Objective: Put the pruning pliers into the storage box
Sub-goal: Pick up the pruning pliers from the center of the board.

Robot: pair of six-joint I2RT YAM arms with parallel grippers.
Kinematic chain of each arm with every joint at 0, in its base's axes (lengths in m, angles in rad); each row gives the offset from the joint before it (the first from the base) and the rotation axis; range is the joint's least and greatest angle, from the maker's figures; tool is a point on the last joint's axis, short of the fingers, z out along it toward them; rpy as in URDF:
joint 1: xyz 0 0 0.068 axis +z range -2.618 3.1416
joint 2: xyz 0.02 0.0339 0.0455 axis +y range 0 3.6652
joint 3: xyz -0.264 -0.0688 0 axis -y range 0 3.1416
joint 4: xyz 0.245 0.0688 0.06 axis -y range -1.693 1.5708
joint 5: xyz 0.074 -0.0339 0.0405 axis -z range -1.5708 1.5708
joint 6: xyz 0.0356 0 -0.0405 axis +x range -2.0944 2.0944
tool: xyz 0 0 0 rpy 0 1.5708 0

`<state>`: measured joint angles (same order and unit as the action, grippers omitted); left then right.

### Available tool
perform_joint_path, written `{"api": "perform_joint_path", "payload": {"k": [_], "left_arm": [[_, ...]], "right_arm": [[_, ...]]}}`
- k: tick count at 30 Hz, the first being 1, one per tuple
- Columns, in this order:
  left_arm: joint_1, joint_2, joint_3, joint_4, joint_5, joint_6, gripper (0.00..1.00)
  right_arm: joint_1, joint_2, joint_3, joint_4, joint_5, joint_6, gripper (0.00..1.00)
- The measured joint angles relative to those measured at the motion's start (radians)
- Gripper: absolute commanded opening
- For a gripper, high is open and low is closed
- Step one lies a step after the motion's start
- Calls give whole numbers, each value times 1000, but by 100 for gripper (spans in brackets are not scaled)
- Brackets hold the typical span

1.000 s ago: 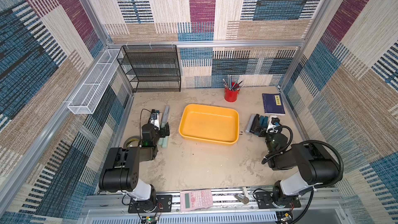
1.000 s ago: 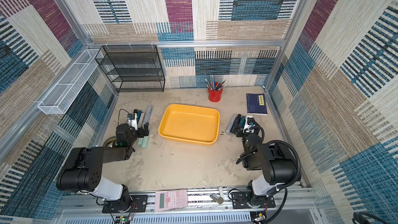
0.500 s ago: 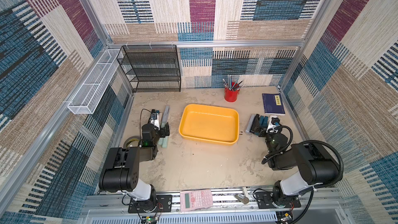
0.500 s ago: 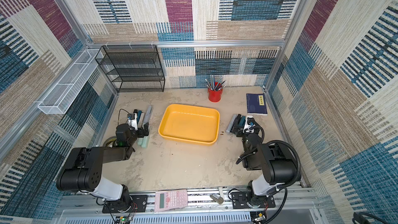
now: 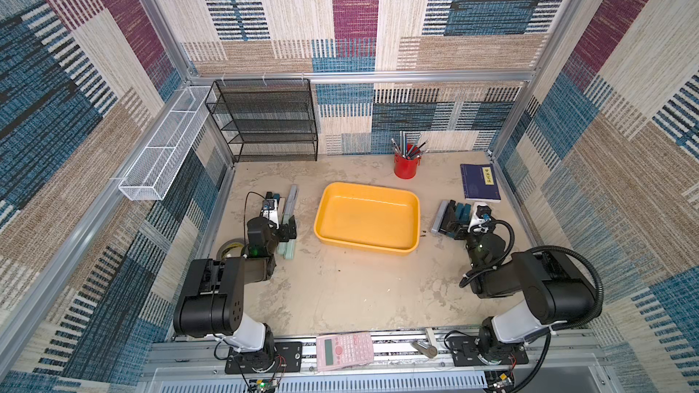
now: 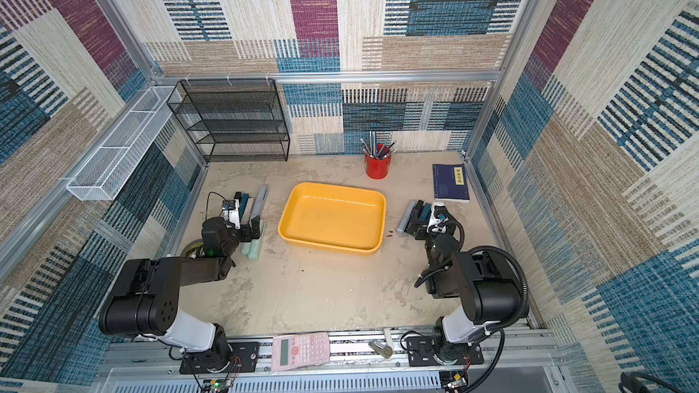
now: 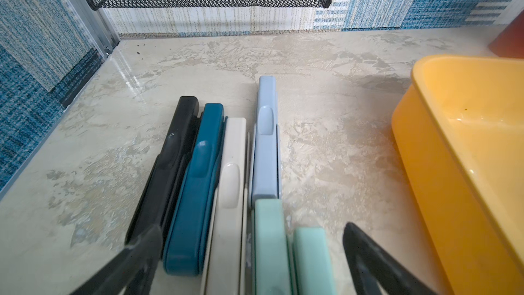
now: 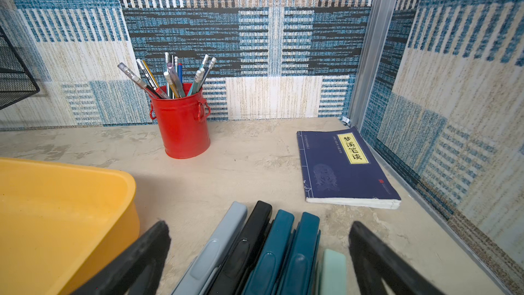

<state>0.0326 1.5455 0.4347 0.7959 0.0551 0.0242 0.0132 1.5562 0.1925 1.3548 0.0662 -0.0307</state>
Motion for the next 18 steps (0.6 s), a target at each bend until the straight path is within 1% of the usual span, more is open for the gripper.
{"api": "perform_joint_path", "payload": {"k": [1, 2, 5, 6, 7, 8, 11, 12, 15, 18], "left_arm": [[0, 0, 0, 0, 0, 0, 57], [0, 0, 0, 0, 0, 0, 49], [0, -7, 0, -4, -1, 0, 43], [0, -26, 1, -24, -8, -3, 41], [-1, -56, 7, -58, -23, -5, 35], [-2, -92, 21, -100, -40, -9, 33], [-24, -192, 88, -197, -135, -31, 33], [-31, -219, 103, -223, -150, -51, 34], [-44, -283, 163, -350, -180, -117, 31], [-55, -309, 277, -503, -179, -190, 28]], "right_arm": [[-5, 0, 3, -4, -6, 0, 78], [-8, -1, 3, -8, -10, 5, 75], [-11, -19, 10, -42, -13, 8, 73], [-12, -49, 29, -97, -11, 9, 73], [-13, -89, 68, -171, -5, 16, 73], [-13, -121, 113, -224, -1, 20, 73], [-13, -171, 245, -354, 23, 40, 72], [-13, -177, 281, -408, 24, 59, 71], [-13, -179, 380, -578, 32, 132, 70], [-13, -153, 492, -766, 43, 201, 69]]}}
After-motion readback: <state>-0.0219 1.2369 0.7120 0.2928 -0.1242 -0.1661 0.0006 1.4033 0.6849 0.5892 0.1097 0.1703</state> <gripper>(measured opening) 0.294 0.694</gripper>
